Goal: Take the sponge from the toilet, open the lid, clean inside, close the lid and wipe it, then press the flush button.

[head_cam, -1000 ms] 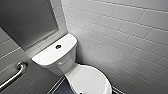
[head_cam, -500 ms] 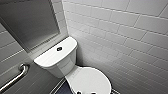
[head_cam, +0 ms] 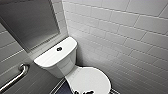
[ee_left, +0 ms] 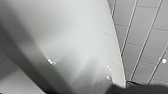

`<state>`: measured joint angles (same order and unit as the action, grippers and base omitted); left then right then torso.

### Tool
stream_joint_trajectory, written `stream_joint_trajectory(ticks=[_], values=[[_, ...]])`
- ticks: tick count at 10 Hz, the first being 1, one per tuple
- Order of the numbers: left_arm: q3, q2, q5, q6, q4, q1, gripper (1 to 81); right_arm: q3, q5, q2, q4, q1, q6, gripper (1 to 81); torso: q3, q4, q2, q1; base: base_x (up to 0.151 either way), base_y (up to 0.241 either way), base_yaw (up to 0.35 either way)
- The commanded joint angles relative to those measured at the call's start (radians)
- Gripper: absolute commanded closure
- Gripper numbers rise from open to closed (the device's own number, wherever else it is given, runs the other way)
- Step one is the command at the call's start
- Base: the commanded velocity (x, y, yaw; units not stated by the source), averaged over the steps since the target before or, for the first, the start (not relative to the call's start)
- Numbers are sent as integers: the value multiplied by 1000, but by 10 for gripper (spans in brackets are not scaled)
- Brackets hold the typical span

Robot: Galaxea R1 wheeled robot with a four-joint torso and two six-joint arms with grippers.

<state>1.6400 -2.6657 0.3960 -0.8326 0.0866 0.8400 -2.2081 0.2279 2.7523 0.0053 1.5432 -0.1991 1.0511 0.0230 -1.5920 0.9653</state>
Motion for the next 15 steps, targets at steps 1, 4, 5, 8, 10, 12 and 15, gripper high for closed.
stream_joint_trajectory(ticks=[1,4,5,8,10,12,15], values=[[-61,55,173,21,61,-167,10,22,-73,-6,-19,16,4,811,0,0,0,0,0,0,0],[-95,125,236,4,64,-173,10,19,-73,3,-21,16,7,811,0,0,0,0,0,0,0],[-109,141,239,0,62,-183,10,19,-74,6,-21,15,7,811,0,0,0,0,0,0,0],[-103,142,276,-68,50,-222,10,15,-96,14,-19,15,6,811,0,0,0,0,0,0,0],[-60,157,331,-245,32,-247,10,13,-97,19,-19,13,7,811,0,0,0,0,0,0,0],[-32,168,362,-373,50,-273,10,13,-97,23,-19,15,7,811,0,0,0,0,0,0,0],[-45,194,382,-384,51,-290,10,4,-97,26,-19,15,7,811,0,0,0,0,0,0,0]])
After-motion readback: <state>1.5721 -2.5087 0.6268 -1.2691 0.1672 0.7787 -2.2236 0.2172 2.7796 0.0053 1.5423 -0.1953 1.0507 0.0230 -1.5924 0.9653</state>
